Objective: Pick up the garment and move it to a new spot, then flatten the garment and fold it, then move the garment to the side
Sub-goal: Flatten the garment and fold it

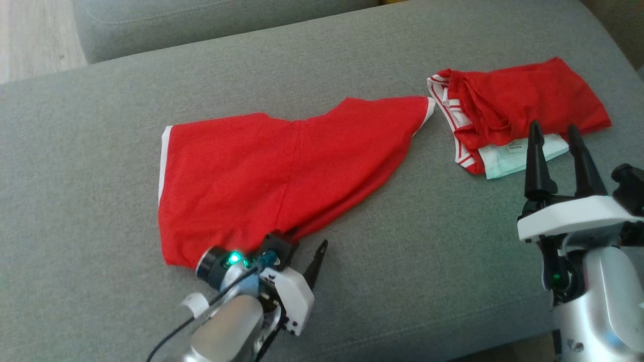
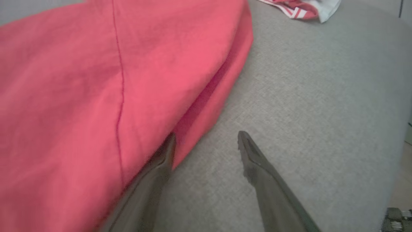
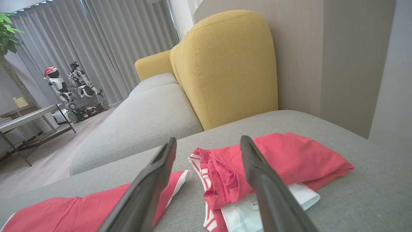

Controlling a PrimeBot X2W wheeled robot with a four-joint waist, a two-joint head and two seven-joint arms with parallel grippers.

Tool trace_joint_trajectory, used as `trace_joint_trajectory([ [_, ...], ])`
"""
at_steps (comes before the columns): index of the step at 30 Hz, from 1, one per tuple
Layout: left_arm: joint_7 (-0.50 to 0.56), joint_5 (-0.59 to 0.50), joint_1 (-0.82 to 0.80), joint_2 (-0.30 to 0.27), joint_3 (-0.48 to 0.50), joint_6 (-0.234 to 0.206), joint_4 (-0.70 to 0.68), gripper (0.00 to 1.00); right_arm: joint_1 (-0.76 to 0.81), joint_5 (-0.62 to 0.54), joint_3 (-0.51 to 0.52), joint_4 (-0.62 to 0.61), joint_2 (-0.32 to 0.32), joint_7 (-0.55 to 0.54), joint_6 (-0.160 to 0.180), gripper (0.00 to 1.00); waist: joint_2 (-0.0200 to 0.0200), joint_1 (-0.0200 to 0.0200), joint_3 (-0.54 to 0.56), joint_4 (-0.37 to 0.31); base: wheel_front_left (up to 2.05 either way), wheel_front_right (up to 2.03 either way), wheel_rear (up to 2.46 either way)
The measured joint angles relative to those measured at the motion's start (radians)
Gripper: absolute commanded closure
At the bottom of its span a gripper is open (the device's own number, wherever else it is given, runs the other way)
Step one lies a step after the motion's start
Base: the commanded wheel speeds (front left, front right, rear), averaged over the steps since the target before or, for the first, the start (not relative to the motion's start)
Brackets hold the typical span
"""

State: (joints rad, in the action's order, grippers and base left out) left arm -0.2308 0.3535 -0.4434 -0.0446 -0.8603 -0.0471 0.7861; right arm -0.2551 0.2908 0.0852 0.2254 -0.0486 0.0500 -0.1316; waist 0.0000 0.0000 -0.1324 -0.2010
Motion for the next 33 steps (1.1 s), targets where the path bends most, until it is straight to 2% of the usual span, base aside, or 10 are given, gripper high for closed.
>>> trace_joint_trajectory([
  [13,-0.017,-0.037,-0.075,0.004,-0.04,-0.091,0.109,0.0,-0.001,0.009,0.001,0.005,0.0,0.021,0.0,0.0,0.0,0.0,-0.009,-0.008,0.0,0.0,0.0],
  [14,-0.017,-0.037,-0.079,0.004,-0.042,-0.091,0.118,0.49,-0.001,0.009,0.001,0.007,0.0,0.021,0.0,0.0,0.0,0.0,-0.009,-0.007,0.0,0.0,0.0],
  [15,-0.017,-0.037,-0.081,0.004,-0.044,-0.091,0.124,0.9,-0.002,0.009,0.001,0.01,0.0,0.021,0.0,0.0,0.0,0.0,-0.009,-0.007,0.0,0.0,0.0],
  [16,-0.018,-0.036,-0.081,0.004,-0.046,-0.09,0.127,1.0,-0.002,0.009,0.001,0.012,0.0,0.022,0.0,0.0,0.0,0.0,-0.008,-0.007,0.0,0.0,0.0],
  [22,-0.022,-0.033,-0.091,0.004,-0.063,-0.084,0.134,1.0,-0.002,0.009,0.001,0.017,0.0,0.03,0.0,0.0,0.0,0.0,-0.001,-0.002,0.0,0.0,0.0],
  [26,-0.022,-0.025,-0.092,0.002,-0.061,-0.071,0.083,1.0,-0.002,0.009,0.002,0.031,0.0,0.034,0.0,0.0,0.0,0.0,0.011,0.003,0.0,0.0,0.0],
  [33,-0.022,-0.017,-0.087,0.002,-0.058,0.004,-0.076,1.0,-0.001,0.012,0.009,0.053,0.0,0.044,0.0,0.0,0.0,0.0,0.039,0.013,0.0,0.0,0.0],
])
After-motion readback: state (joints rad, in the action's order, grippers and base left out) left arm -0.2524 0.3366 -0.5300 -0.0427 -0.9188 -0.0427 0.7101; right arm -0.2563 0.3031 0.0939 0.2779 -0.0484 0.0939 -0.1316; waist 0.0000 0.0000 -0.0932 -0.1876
